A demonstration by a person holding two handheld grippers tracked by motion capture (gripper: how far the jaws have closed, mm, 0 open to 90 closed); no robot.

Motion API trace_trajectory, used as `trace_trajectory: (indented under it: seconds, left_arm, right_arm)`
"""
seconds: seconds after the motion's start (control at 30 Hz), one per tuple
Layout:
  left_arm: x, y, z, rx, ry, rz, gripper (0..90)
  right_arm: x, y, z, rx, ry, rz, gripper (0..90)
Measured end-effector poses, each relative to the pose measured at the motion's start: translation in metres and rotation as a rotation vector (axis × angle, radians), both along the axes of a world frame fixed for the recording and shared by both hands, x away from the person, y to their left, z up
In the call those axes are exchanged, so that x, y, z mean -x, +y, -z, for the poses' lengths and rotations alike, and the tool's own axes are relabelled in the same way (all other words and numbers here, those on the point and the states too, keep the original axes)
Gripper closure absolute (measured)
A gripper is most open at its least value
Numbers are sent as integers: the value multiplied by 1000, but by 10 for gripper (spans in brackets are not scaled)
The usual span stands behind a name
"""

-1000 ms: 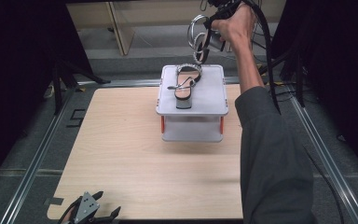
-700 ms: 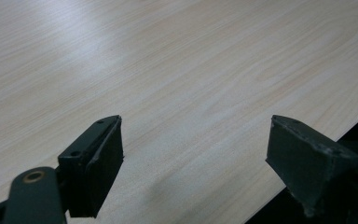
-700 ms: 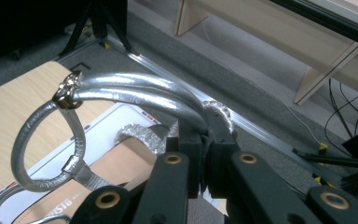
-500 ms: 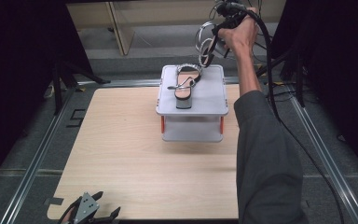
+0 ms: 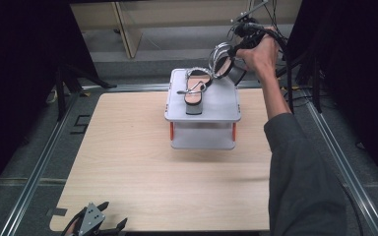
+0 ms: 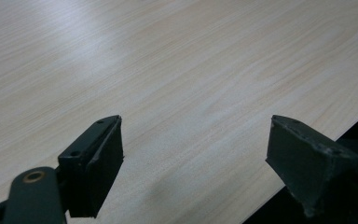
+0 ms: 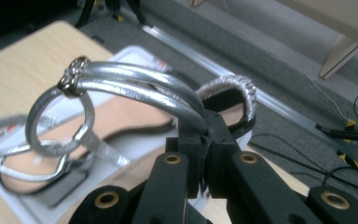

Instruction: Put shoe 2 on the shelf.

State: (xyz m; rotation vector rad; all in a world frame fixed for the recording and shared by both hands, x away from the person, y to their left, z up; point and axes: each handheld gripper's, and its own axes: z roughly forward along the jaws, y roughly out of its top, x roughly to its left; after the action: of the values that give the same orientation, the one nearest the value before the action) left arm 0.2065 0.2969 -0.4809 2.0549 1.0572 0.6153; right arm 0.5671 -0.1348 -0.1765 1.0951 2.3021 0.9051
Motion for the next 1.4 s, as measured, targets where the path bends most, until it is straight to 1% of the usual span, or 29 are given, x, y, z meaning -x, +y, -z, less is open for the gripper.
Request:
trace_trajectory:
  seconds: [0.1, 0.13, 0.17, 0.2, 0.23, 0.33, 0.37, 0.4, 0.47, 0.5, 0.6, 0.63, 0.67, 0.7, 0.73, 0.77, 0.8, 0.9, 0.93, 0.97, 1.0, 1.07, 1.1, 1.17, 1.2, 1.23, 1.33, 1.37, 1.4]
  left_arm:
    - [0, 0, 0, -1, 0, 0, 180]
    - [0, 0, 0, -1, 0, 0, 180]
    - [0, 0, 0, -1, 1, 1, 180]
    - [0, 0, 0, -4, 2, 2, 180]
    - [0, 0, 0, -4, 2, 2, 180]
    - [0, 0, 0, -5, 2, 2, 180]
    - [0, 0, 0, -5, 1, 1, 180]
    - [0, 0, 0, -4, -1, 0, 180]
    - [0, -1, 0, -6, -4, 0, 180]
    - [0, -1, 1, -2, -1, -2, 180]
    - [0, -1, 1, -2, -2, -2, 180]
    - [0, -1, 1, -3, -2, -2, 180]
    - [0, -1, 1, -3, -2, -2, 180]
    - [0, -1, 1, -3, -2, -2, 180]
    - [0, -1, 1, -3, -2, -2, 180]
    - [0, -1, 1, -10, -4, -1, 180]
    - [0, -1, 1, -7, -2, -1, 180]
    - [0, -1, 1, -4, -1, -2, 180]
    - [0, -1, 1, -10, -3, -1, 180]
    - [0, -1, 1, -8, -2, -1, 180]
    - [0, -1, 1, -6, -1, -2, 180]
    - [0, -1, 1, -9, -2, -1, 180]
    - [0, -1, 1, -9, -2, -1, 180]
    - [0, -1, 1, -10, -2, -1, 180]
    - [0, -1, 1, -10, -2, -1, 180]
    - [0, -1, 1, -7, -1, -1, 180]
    - [0, -1, 1, -11, -2, 0, 180]
    - [0, -1, 1, -11, -2, 0, 180]
    - [0, -1, 1, -11, -2, 0, 180]
  right_arm:
    - [7, -2, 9, 41, 17, -28, 875]
    - [7, -2, 9, 41, 17, -28, 875]
    - [13, -1, 15, 59, 33, -50, 874]
    - [17, 0, 19, 62, 50, -61, 873]
    - [17, 0, 19, 62, 50, -61, 873]
    - [24, 1, 32, 83, 78, -97, 871]
    - [26, 1, 36, 80, 91, -96, 870]
    - [29, 0, 43, 70, 101, -108, 869]
    - [31, -1, 46, 59, 106, -113, 869]
    - [34, -1, 51, 52, 129, -117, 867]
    - [35, -3, 56, 57, 122, -131, 867]
    - [37, -3, 59, 48, 133, -128, 866]
    - [37, -4, 61, 54, 127, -137, 866]
    - [38, -4, 63, 48, 136, -133, 865]
    - [38, -5, 65, 52, 128, -135, 865]
    - [40, -5, 69, 49, 144, -137, 863]
    - [41, -5, 71, 47, 150, -123, 863]
    - [41, -5, 75, 41, 154, -131, 861]
    - [41, -5, 77, 41, 156, -132, 861]
    - [41, -4, 79, 45, 154, -133, 860]
    - [41, -4, 80, 48, 145, -148, 860]
    - [40, -4, 80, 42, 138, -152, 860]
    - [41, -4, 80, 36, 147, -142, 860]
    - [41, -3, 80, 35, 150, -144, 860]
    - [41, -3, 81, 37, 147, -140, 860]
    - [40, -3, 82, 38, 134, -142, 860]
    - [40, -2, 83, 32, 129, -136, 860]
    - [38, -3, 83, 39, 118, -143, 861]
    - [38, -2, 83, 33, 122, -129, 860]
